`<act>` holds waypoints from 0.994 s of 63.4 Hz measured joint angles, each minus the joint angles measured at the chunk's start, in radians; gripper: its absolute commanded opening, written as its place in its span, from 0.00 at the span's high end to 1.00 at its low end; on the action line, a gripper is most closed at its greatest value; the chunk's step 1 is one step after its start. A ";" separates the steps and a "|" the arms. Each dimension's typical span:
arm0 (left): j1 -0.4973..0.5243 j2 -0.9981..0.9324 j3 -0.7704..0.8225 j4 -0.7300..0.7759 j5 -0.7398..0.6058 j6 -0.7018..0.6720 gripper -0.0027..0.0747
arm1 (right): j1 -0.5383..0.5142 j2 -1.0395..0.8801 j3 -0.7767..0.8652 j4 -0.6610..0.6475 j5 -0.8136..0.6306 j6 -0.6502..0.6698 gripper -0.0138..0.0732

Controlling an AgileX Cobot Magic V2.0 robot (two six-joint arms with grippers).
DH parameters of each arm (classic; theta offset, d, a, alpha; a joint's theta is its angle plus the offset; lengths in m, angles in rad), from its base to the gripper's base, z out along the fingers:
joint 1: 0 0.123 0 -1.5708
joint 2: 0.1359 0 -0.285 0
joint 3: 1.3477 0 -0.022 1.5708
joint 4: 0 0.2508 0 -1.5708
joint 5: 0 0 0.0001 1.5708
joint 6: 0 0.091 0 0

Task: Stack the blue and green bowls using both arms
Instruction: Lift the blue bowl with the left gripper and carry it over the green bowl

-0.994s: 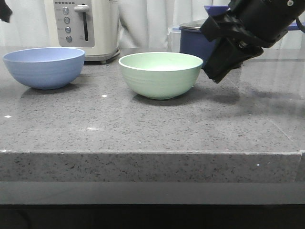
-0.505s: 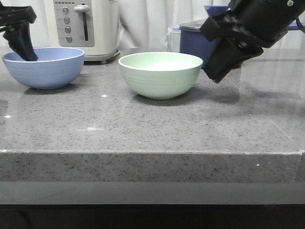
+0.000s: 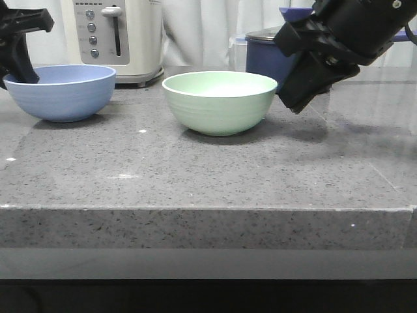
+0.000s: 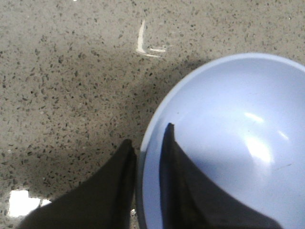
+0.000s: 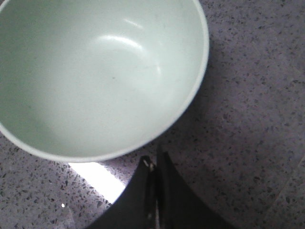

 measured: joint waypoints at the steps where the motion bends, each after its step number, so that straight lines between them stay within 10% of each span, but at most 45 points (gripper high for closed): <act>1: 0.000 0.000 0.000 0.000 -0.002 0.000 0.92 | 0.000 0.000 0.000 0.000 0.000 0.000 0.91; 63: -0.172 -0.012 -0.262 -0.014 0.172 0.019 0.99 | 0.000 0.000 0.000 0.000 0.000 -0.001 0.91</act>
